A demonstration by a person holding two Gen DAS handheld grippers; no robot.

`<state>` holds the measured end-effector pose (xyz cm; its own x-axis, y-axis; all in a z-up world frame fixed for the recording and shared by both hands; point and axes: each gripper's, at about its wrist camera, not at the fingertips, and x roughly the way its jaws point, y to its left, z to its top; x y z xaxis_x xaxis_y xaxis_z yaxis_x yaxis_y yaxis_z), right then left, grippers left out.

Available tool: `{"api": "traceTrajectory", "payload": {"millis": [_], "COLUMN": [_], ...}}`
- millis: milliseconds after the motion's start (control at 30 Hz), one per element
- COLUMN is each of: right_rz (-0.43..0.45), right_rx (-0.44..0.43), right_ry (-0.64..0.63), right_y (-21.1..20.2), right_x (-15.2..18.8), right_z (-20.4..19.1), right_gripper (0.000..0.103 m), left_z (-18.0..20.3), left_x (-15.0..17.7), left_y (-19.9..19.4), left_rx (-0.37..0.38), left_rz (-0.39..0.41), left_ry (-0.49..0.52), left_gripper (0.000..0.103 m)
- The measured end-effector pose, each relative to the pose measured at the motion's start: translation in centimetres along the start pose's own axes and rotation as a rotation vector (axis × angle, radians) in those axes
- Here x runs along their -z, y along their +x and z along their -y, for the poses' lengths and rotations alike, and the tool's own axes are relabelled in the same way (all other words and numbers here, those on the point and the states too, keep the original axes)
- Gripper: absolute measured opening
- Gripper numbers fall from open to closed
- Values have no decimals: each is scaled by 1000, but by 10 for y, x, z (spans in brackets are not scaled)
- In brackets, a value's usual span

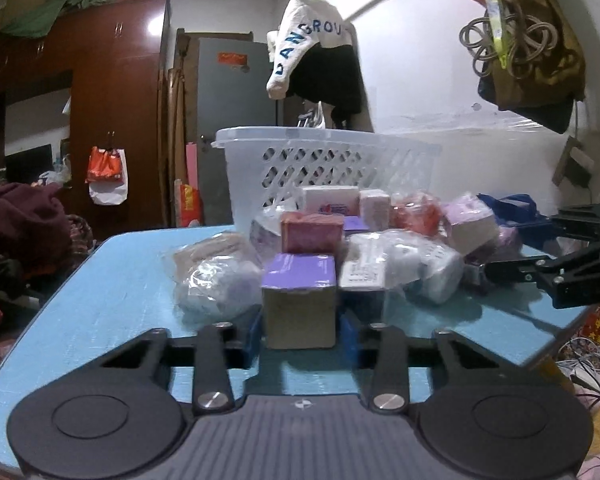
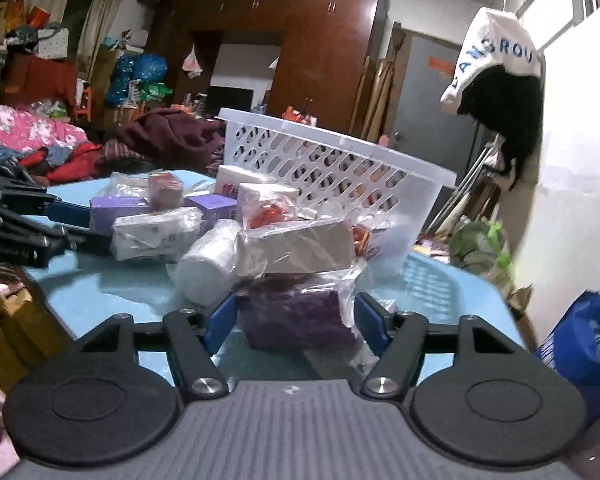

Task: Organize objects
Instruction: 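Grasp a purple-topped box with left gripper while right grasps a purple wrapped pack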

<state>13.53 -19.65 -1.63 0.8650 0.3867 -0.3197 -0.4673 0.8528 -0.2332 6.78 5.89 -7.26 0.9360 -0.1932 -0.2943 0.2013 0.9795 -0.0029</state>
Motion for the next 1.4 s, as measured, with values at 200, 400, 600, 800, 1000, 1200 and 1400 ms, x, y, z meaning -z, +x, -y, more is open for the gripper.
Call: {"api": "traceTrajectory", "payload": {"millis": [200,400,600,800,1000,1200,1400], "right_rz": [6,-8,30,-58,-47,-25,37], "right_rx": [-27,-53,-19,-42,-44,-10,-19], "right_ry": [45,65,20,14,48,41,173], "right_y": [-2,-5,-2,22,7,10,16], "right_x": [0,1,-2,-2,1,-1,-15], "right_z": [8,10,2,1,7,5,21], "right_gripper": [50,48,96,75,72,94,81], "left_z": [-5,-8,-7,-5,-7,-5,-4], "left_x": [0,-1,0,1,-2,0,-1], "left_y": [-13,-14,-10,-8,-12,-8,-10], "left_rx": [-13,-18,-3,0,-1,4,3], "left_rz": [33,29,16,13,34,12,30], "left_ry": [17,24,23,18,8,20,14], "left_gripper": [42,42,42,42,42,42,42]}}
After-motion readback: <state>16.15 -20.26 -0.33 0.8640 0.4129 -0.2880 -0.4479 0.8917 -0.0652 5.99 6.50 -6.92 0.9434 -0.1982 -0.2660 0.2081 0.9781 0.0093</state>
